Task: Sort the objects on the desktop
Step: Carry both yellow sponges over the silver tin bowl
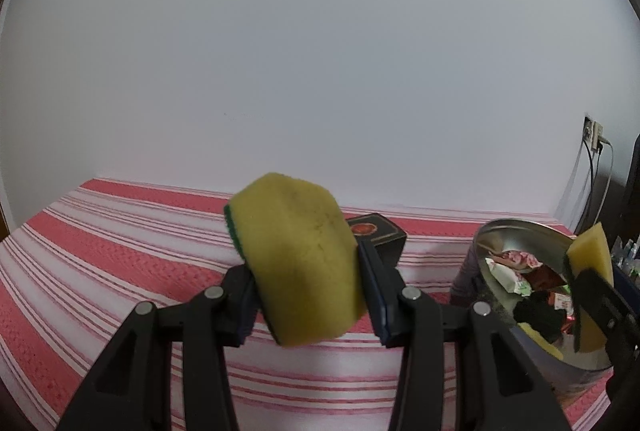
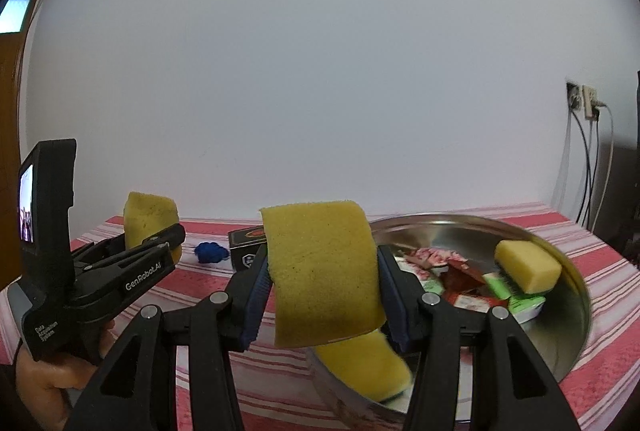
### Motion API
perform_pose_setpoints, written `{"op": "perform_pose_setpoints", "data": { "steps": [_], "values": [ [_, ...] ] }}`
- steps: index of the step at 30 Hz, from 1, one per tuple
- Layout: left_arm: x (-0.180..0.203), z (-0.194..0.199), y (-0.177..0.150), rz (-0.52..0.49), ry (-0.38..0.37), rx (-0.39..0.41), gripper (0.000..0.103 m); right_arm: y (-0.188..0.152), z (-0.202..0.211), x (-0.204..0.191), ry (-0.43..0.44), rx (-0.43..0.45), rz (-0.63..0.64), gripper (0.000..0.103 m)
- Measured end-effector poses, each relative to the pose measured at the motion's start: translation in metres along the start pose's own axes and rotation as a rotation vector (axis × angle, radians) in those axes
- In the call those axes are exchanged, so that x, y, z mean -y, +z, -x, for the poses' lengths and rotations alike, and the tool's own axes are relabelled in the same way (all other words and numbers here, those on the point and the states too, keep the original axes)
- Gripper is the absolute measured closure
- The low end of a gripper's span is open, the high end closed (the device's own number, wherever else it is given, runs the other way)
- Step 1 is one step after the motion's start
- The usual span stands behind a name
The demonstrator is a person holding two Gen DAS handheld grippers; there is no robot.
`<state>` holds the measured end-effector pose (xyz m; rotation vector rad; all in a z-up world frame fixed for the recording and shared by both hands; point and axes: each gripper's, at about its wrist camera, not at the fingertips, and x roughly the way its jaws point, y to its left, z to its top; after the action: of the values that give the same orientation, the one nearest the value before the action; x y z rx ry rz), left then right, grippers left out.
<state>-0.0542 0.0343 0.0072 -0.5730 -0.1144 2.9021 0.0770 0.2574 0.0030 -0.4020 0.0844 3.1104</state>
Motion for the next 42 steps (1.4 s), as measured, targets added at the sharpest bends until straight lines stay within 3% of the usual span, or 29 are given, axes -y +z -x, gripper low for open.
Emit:
{"op": "perform_pose_setpoints", "data": {
  "steps": [23, 42],
  "values": [
    [0.058, 0.034, -0.001, -0.037, -0.099, 0.026, 0.059, 0.002, 0.036, 0.034, -0.050, 0.042, -0.060, 0.050],
    [0.138, 0.065, 0.005, -0.116, -0.256, 0.058, 0.059, 0.018, 0.068, 0.109, -0.162, 0.073, -0.098, 0.050]
  ]
}}
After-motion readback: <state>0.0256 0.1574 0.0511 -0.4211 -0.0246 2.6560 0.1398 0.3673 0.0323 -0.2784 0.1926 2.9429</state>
